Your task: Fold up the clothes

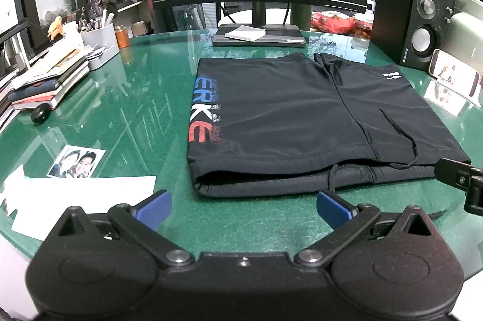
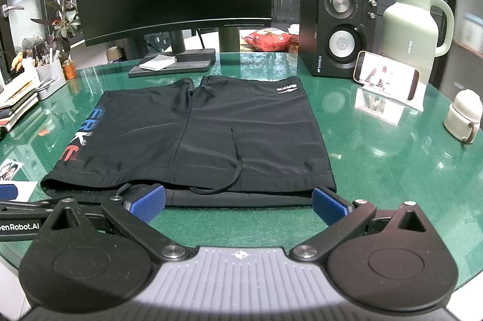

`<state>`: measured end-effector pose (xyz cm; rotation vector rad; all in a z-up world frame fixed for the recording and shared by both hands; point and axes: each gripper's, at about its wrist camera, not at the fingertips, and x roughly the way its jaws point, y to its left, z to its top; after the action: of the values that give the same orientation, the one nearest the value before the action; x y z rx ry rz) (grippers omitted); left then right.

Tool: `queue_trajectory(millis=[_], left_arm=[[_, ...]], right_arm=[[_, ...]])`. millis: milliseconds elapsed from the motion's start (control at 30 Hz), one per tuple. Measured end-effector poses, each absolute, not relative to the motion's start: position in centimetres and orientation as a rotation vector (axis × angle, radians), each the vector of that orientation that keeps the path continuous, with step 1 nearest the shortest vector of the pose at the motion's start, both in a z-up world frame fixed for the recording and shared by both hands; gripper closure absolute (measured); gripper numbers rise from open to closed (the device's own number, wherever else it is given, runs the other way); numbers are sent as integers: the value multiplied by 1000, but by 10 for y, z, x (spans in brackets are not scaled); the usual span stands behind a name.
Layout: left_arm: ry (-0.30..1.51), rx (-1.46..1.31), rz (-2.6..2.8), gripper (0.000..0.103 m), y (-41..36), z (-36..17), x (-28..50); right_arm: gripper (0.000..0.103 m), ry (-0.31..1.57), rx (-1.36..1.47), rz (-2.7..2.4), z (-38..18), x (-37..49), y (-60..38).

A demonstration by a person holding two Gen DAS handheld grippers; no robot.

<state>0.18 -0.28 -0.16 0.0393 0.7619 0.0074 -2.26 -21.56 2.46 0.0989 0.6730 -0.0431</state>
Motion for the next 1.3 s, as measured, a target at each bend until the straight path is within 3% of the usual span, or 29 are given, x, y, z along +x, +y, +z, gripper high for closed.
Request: queue_trajectory(millis=[1300], left_arm=[[772, 38, 5, 0, -1, -5, -2]], right_arm=[[0, 679, 98, -51, 22, -24, -215]])
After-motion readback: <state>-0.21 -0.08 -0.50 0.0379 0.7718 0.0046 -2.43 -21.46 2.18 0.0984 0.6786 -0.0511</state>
